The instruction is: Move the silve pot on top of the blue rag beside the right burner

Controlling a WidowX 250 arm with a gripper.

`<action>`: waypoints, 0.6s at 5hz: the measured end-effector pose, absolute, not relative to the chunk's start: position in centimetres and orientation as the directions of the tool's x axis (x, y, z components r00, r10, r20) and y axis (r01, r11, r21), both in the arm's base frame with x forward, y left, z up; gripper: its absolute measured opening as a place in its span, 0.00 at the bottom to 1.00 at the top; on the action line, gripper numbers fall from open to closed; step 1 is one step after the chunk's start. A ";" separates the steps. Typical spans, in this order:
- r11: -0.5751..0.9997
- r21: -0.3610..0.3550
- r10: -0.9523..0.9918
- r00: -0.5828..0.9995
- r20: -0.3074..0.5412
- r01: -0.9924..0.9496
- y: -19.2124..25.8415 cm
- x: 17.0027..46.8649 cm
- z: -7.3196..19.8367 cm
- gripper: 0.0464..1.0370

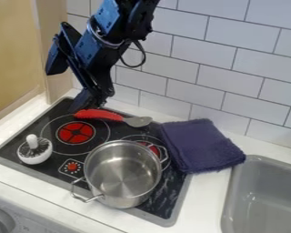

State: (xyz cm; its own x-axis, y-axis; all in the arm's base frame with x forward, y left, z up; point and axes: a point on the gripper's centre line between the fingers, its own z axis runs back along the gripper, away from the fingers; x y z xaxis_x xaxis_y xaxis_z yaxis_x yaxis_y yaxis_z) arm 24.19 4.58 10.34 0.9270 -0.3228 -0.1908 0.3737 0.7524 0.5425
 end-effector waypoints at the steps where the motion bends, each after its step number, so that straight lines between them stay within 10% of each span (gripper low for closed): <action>1: 0.752 0.520 -0.318 0.914 -0.252 0.405 4.8 22.9 9.1 0.96; 3: 0.868 0.368 -0.206 0.917 -0.342 0.332 5.4 22.4 7.2 0.96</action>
